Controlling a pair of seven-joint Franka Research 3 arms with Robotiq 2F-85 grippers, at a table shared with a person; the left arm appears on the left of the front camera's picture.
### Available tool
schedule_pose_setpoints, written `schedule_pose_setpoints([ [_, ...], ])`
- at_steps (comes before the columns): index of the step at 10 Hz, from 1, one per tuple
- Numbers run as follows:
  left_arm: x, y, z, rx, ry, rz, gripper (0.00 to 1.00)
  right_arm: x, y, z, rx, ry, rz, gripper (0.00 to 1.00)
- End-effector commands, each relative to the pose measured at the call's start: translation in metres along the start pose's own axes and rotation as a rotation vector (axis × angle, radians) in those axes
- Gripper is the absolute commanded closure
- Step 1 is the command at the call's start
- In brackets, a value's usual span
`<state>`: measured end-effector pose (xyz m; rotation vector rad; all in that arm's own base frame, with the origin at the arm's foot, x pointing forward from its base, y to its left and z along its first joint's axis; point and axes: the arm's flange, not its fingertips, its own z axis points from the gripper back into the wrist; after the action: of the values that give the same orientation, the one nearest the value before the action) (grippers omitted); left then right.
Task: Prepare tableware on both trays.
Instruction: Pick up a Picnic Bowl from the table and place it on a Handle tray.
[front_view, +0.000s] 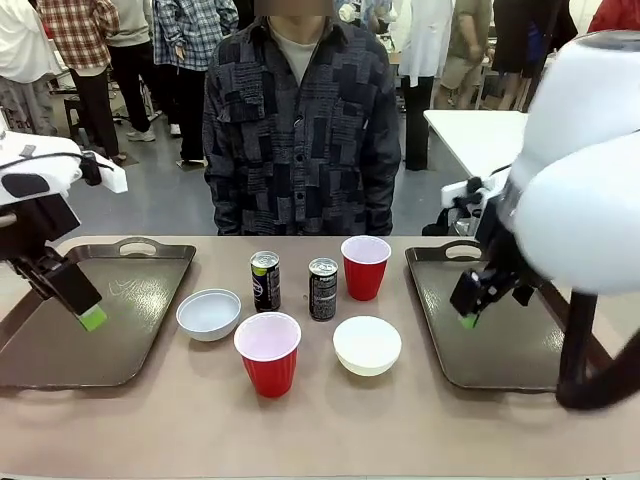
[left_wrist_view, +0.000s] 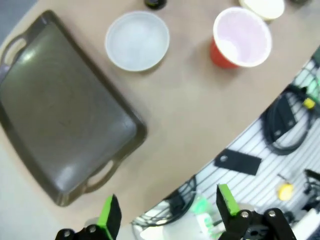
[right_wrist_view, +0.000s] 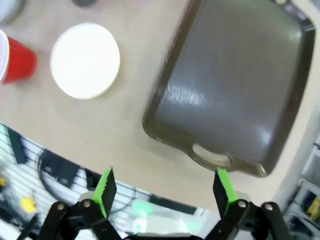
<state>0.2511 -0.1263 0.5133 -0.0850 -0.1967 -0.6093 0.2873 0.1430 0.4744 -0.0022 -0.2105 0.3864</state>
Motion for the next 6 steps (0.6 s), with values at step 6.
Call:
schedule_pose_setpoints([
  [6, -0.092, 0.166, -0.022, -0.581, -0.332, 0.546, 0.00, -0.085, -0.191, -0.037, 0.604, -0.217, -0.480, 0.00],
])
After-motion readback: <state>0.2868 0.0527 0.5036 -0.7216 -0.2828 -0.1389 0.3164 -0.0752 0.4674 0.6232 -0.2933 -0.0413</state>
